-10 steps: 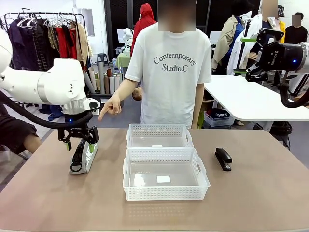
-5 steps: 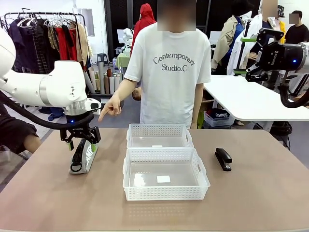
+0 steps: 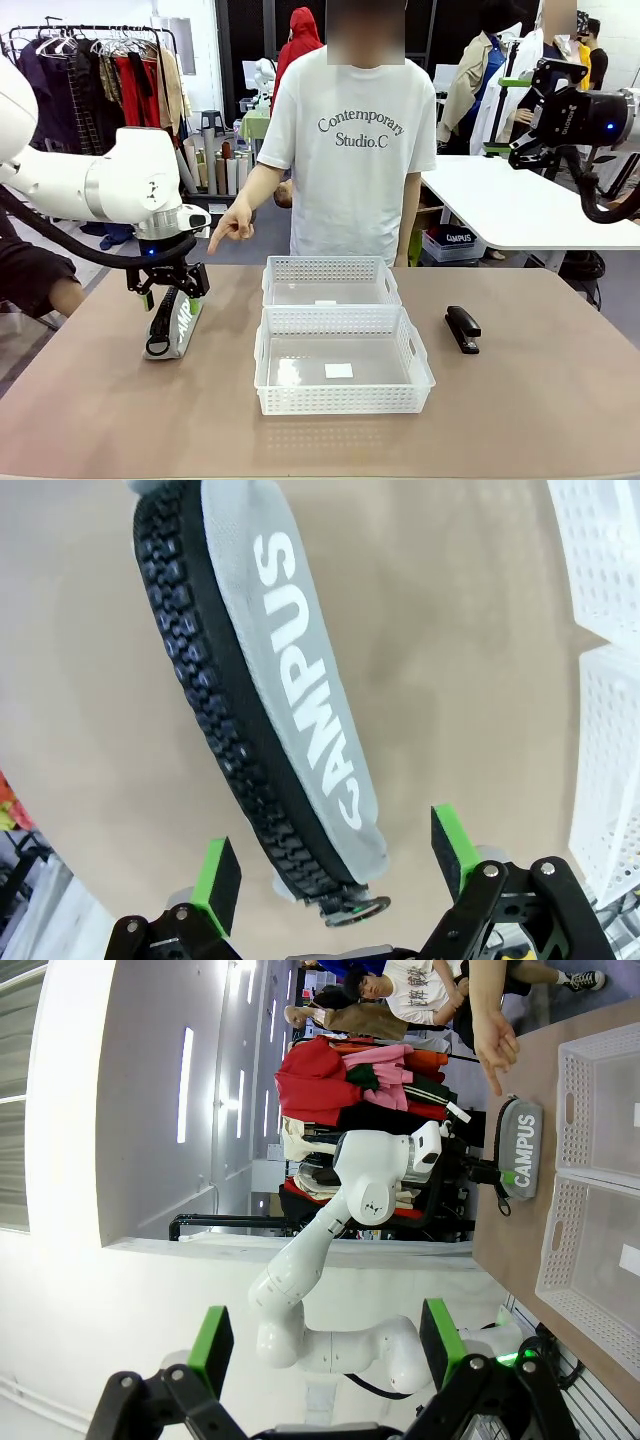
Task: Distribute items into two baskets.
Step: Pick up the Pencil pouch that the person points to.
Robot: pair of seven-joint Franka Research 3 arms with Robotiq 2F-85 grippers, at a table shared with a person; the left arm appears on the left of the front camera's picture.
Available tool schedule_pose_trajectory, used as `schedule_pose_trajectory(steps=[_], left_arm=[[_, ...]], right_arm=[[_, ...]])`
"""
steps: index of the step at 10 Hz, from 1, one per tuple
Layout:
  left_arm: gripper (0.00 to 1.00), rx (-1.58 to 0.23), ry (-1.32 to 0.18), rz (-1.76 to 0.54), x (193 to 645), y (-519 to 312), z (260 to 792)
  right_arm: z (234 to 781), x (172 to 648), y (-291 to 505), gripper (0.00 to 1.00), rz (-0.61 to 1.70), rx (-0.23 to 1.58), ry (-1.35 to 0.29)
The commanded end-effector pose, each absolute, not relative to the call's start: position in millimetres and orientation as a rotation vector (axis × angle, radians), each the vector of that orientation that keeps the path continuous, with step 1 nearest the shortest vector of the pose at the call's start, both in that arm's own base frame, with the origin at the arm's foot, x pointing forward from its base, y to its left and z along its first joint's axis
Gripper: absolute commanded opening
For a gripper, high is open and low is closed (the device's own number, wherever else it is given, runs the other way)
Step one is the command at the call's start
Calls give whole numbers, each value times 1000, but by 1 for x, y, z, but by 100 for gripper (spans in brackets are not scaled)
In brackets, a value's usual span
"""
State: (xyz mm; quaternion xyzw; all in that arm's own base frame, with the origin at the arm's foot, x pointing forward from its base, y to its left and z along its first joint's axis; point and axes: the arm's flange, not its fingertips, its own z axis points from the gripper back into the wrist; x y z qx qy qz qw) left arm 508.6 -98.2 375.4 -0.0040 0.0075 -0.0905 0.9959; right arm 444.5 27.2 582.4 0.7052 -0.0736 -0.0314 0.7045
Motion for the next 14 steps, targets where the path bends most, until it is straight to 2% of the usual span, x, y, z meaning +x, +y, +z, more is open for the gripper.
schedule_pose_trajectory(steps=[1,2,7,8,14], left_arm=[[100,24,-7,-162,525,-102,367],[100,53,-19,-215,530,-96,367],[3,38,-23,-177,530,-95,373],[0,42,-22,-166,529,-92,376],[0,44,-21,-149,520,-93,396]], right_arm=[[584,444,27,100,-70,1571,-168],[584,444,27,100,-70,1571,-168],[584,444,27,100,-70,1571,-168],[584,444,27,100,-70,1571,-168],[584,444,27,100,-70,1571,-168]])
